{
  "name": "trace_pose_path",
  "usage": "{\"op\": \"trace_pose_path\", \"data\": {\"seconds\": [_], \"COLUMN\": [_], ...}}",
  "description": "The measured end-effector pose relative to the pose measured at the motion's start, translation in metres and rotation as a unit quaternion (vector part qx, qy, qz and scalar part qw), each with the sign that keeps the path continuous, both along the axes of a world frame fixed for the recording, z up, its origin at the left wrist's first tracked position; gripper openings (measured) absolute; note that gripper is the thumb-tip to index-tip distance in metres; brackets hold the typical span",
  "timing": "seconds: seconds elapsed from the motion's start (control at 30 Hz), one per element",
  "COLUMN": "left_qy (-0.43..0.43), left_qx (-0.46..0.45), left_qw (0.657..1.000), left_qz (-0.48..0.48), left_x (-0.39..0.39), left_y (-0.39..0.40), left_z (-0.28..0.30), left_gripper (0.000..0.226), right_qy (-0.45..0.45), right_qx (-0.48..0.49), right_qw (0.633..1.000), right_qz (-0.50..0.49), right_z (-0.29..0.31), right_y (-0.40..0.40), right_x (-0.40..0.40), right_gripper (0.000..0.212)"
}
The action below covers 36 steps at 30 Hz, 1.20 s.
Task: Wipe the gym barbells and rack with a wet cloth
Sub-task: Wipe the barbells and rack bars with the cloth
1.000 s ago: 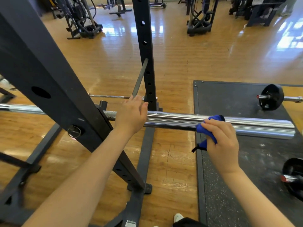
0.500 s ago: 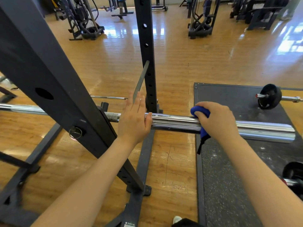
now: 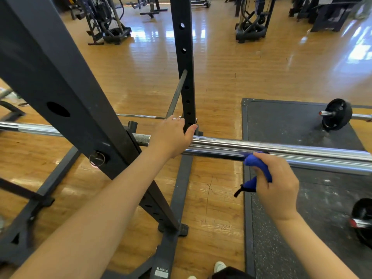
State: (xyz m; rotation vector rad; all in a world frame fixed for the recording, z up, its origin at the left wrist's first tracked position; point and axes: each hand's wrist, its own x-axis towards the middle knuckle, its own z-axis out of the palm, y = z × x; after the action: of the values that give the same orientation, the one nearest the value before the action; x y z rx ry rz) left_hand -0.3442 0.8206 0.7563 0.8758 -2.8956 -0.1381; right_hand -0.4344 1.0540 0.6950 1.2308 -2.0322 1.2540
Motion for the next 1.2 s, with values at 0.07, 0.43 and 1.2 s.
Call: {"op": "trace_pose_path", "data": {"seconds": [0.07, 0.43, 1.2], "left_qy": [-0.058, 0.208, 0.2], "left_qx": [0.002, -0.103, -0.083], "left_qw": [0.998, 0.971, 0.976], "left_qz": [0.0, -0.057, -0.03], "left_x": [-0.005, 0.022, 0.02], "left_y": [-0.004, 0.01, 0.017], "left_z": [0.003, -0.024, -0.024], "left_gripper": [0.06, 0.053, 0.049], "right_qy": [-0.016, -0.068, -0.014], "right_qx": [-0.006, 0.118, -0.086], "right_qw": [1.0, 0.99, 0.995], "right_qz": [-0.003, -0.024, -0.055], "right_z": [0.005, 0.05, 0.046], "right_y": [0.0, -0.017, -0.012], "right_x": [0.0, -0.036, -0.02], "right_gripper": [0.023, 0.028, 0.023]}}
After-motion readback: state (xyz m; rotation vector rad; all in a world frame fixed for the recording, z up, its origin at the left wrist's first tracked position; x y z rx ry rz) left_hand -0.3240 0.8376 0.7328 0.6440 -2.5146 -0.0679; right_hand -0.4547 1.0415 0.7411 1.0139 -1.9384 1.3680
